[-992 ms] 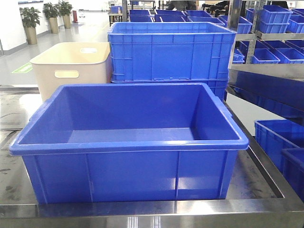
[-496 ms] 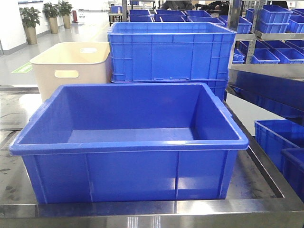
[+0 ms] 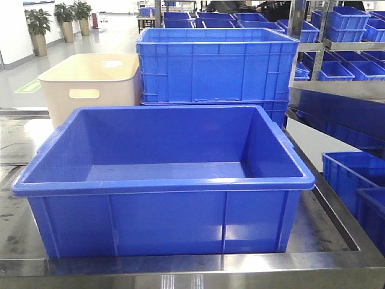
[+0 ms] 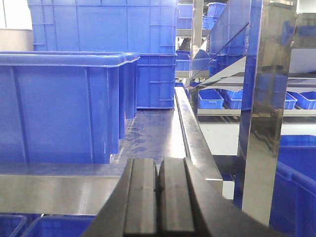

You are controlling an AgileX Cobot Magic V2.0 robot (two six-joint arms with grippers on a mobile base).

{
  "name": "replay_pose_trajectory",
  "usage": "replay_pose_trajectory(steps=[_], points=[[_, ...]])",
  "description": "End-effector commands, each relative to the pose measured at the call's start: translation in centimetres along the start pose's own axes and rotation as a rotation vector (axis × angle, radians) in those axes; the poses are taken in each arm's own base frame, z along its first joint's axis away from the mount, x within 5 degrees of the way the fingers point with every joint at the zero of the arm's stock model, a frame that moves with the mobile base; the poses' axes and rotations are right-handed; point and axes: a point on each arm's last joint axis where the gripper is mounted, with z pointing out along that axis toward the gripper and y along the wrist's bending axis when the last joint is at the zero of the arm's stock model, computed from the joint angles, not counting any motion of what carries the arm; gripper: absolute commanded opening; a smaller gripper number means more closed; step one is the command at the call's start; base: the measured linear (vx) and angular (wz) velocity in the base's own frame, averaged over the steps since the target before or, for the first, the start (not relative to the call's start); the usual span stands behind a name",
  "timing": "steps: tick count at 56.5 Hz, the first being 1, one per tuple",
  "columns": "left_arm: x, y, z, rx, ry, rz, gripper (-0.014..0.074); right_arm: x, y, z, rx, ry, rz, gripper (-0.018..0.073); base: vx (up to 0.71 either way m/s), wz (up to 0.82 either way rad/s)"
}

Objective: Pick red and yellow blocks into blue bin

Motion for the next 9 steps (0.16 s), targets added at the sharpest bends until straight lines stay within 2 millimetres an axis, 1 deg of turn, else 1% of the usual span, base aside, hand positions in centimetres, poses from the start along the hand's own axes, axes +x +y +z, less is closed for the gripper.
replay_pose_trajectory(steps=[1, 9], points=[[-1.45, 0.11, -0.24, -0.011, -0.121, -0.011, -0.0006, -0.69, 0.03, -0.13, -0.001, -0.098, -0.018, -0.0011, 0.0, 0.0], [-1.45, 0.11, -0.24, -0.011, -0.121, -0.011, -0.0006, -0.69, 0.03, -0.13, -0.001, -0.098, -0.018, -0.0011, 0.0, 0.0]])
